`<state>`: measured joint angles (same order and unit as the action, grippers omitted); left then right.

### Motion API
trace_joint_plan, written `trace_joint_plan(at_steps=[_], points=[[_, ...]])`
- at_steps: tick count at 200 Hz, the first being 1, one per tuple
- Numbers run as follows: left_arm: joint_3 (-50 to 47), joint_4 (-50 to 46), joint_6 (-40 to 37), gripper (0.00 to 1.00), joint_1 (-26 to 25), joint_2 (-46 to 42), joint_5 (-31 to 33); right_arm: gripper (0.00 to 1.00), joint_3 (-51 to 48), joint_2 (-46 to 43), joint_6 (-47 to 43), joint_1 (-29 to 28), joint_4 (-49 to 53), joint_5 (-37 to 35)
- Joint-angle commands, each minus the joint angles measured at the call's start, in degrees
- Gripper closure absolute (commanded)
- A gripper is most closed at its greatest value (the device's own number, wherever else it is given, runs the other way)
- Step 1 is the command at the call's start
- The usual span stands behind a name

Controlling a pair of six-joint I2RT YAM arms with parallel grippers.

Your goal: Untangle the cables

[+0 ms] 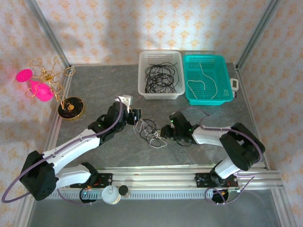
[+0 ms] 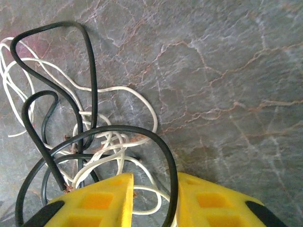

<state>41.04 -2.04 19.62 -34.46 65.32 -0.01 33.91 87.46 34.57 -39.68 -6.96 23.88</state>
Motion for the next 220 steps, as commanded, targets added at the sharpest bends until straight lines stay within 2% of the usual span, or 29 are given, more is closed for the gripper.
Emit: trace_joint_plan(at_steps=[1,16,36,51,107,134,163,200,220], points=[[-1.2,2.0,1.3,0.45,0.4,-2.6,-0.4,0.70,-0.4,-0.7,0.6,-0.3,0.7,-3.3],[-1.9,1.9,1.6,0.45,0.3,-4.2,0.0,0.73,-1.1,-1.9,0.3,-0.3,1.0,-4.2],[-2.8,1.9,1.7,0.44,0.4,-5.5,0.7,0.92,-2.5,-3.2,0.5,-0.3,-2.3,-4.4],[-2.9,1.6,1.8,0.44,0.4,-5.9,0.9,1.00,-2.2,-3.8,-0.2,-0.3,-3.0,-6.3],[-2.1,3.0,1.2,0.40,0.8,-6.2,-2.7,1.00,10.1,-12.2,-17.4,-0.3,12.5,-14.0],[-2.1,6.8,0.3,0.38,1.8,-6.2,-8.7,1.00,15.1,-16.0,-24.4,-0.3,16.5,-11.2],[-1.1,11.2,0.2,0.36,3.5,-5.6,-16.6,1.00,19.0,-18.8,-30.2,-0.4,15.2,-6.3],[0.4,14.2,-5.0,0.31,3.9,-4.0,-27.7,1.00,23.7,-17.7,-37.1,0.0,15.0,-2.1],[0.4,16.1,-5.5,0.27,4.1,-1.8,-30.3,1.00,26.2,-16.2,-38.7,0.2,15.7,-0.7]])
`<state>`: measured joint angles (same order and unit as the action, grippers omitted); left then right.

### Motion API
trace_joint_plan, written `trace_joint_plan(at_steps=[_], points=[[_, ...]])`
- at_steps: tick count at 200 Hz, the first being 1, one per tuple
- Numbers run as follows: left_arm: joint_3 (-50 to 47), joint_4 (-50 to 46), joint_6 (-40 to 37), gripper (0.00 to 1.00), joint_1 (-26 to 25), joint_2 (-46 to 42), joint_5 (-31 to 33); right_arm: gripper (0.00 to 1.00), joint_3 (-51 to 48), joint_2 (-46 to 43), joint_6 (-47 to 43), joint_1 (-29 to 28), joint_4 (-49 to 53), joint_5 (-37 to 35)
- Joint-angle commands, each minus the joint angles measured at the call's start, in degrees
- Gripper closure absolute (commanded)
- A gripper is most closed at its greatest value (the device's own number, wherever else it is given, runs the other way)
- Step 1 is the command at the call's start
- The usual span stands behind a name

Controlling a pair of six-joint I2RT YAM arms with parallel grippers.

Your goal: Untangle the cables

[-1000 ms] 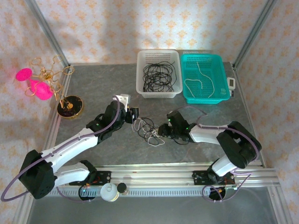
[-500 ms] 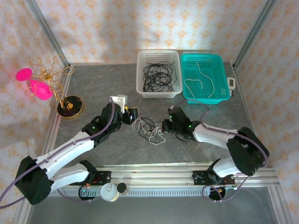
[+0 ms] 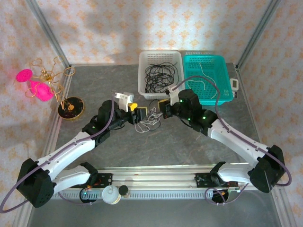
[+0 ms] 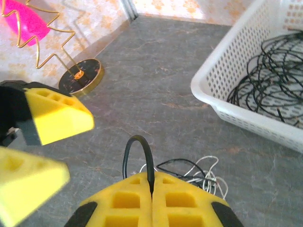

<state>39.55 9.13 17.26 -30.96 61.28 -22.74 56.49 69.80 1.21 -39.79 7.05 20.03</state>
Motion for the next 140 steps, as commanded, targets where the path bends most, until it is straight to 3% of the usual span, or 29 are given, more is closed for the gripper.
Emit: trace_joint_plan(at_steps=[1,29,42,62,78,118,140], points=[[2.0,5.0,-3.1,0.27,0.6,2.4,-7.6,1.00,3.7,1.5,-5.3,0.3,1.8,3.2],[3.9,5.4,-2.0,0.27,1.3,7.3,-6.2,1.00,5.6,2.0,-5.6,0.4,1.7,8.2],[4.5,5.6,-2.0,0.32,1.5,8.6,-4.8,1.00,5.6,2.1,-6.2,0.5,1.6,9.5],[5.5,5.7,-1.1,0.45,1.7,9.7,0.1,1.00,5.6,2.5,-7.0,0.6,1.8,11.6],[6.8,4.7,0.0,0.63,1.7,10.6,5.7,1.00,5.5,2.5,-7.6,0.6,1.7,13.8],[8.7,2.9,-0.9,0.98,1.6,11.0,9.1,1.00,4.9,0.7,-8.6,0.6,2.6,9.9],[8.5,2.1,-1.5,1.00,1.3,9.9,8.8,1.00,2.9,-0.3,-9.3,0.5,-0.7,5.2]])
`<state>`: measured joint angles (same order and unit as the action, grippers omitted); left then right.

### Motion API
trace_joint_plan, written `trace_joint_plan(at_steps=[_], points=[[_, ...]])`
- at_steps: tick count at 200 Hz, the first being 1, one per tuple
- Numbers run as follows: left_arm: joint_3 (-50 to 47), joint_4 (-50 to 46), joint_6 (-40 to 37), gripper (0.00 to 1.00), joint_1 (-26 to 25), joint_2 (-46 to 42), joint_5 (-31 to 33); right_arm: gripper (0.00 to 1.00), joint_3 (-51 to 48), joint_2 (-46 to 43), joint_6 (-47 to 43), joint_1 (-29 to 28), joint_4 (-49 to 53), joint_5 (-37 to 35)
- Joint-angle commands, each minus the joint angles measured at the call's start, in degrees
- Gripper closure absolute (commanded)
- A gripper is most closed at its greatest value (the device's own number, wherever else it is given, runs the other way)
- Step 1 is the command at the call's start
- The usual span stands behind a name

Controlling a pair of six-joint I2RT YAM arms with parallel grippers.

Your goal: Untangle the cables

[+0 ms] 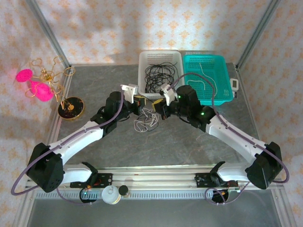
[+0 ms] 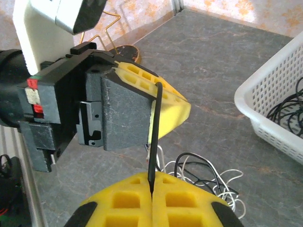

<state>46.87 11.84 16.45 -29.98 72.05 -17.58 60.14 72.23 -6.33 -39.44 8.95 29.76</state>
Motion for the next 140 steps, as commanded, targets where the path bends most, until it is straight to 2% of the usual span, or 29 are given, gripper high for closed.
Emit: trace_joint_plan(at_steps=[1,8,40,63,85,103,121,140], points=[[1.3,-0.7,-0.7,1.00,0.3,-1.0,3.6,1.00,-1.0,-2.7,-1.7,0.2,-2.9,-5.3],[1.6,-1.6,-0.9,1.00,0.0,-1.3,3.6,1.00,-2.0,-2.9,-1.2,0.2,-5.4,-7.7],[4.8,-9.7,-3.0,1.00,-3.3,-1.9,5.0,0.86,-10.1,-3.1,6.1,-0.7,-24.9,-18.2],[6.3,-11.9,-2.9,1.00,-5.5,-2.8,4.8,0.82,-13.0,0.0,12.9,-1.2,-35.9,-21.9],[6.6,-11.9,-1.6,1.00,-6.1,-4.5,4.2,0.72,-14.2,3.0,16.3,-1.3,-40.2,-30.3],[6.5,-11.9,-1.3,1.00,-6.4,-5.6,3.9,0.70,-16.2,3.9,17.7,-1.2,-44.3,-37.9],[6.6,-12.5,-0.7,1.00,-6.6,-6.8,3.0,0.70,-17.9,5.2,18.0,-0.5,-49.4,-40.7],[7.0,-13.6,-1.1,1.00,-6.8,-8.3,1.0,0.70,-17.4,6.9,16.5,0.5,-50.6,-42.9]])
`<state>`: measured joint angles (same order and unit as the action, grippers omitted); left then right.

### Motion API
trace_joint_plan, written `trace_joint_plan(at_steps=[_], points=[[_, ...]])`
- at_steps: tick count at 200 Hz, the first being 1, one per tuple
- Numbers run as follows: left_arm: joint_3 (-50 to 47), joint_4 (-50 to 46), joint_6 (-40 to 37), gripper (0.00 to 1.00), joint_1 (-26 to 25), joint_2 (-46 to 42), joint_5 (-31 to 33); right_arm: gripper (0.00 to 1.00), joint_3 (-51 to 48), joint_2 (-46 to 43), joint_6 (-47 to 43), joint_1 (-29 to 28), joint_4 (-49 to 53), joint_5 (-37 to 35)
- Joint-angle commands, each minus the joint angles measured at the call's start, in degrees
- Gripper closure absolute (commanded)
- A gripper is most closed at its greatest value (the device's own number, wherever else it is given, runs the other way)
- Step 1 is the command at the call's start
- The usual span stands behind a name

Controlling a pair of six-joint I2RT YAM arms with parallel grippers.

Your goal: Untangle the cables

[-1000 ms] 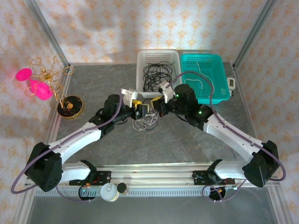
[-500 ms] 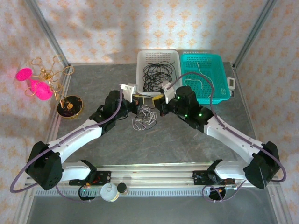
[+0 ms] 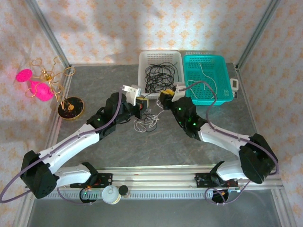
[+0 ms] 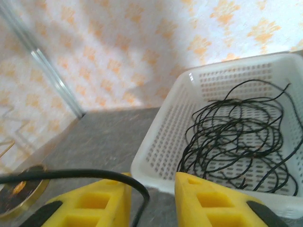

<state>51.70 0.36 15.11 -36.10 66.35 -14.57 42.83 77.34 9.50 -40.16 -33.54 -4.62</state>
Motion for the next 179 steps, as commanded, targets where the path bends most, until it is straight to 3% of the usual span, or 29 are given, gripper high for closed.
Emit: trace_joint_plan(at_steps=[1,42,82,90,109,124,179], points=[[2.2,-2.2,0.2,1.00,-0.6,-2.7,-2.0,0.70,-0.1,1.9,0.6,1.2,-8.1,-8.6],[5.4,-8.0,-1.4,1.00,-0.6,-6.0,-3.9,0.82,-1.1,3.9,0.5,5.8,-9.6,-4.4],[7.4,-8.3,-1.5,1.00,-0.6,-9.9,-5.0,0.90,-2.6,3.0,2.8,6.0,-8.9,2.1],[8.0,-8.5,-1.6,1.00,-0.6,-10.0,-3.7,0.88,-2.9,2.3,2.8,5.9,-8.1,3.7],[8.5,-8.1,-1.9,1.00,-0.6,-10.1,-2.8,0.69,-4.2,0.1,0.5,6.6,-7.6,11.5],[7.8,-6.3,-1.7,1.00,-0.6,-10.6,-3.0,0.58,-6.5,-2.3,-0.3,8.4,-10.0,22.8],[9.0,-6.2,-2.9,1.00,-0.6,-9.3,-2.0,0.55,-10.9,-11.4,-4.0,13.7,-12.2,49.4]])
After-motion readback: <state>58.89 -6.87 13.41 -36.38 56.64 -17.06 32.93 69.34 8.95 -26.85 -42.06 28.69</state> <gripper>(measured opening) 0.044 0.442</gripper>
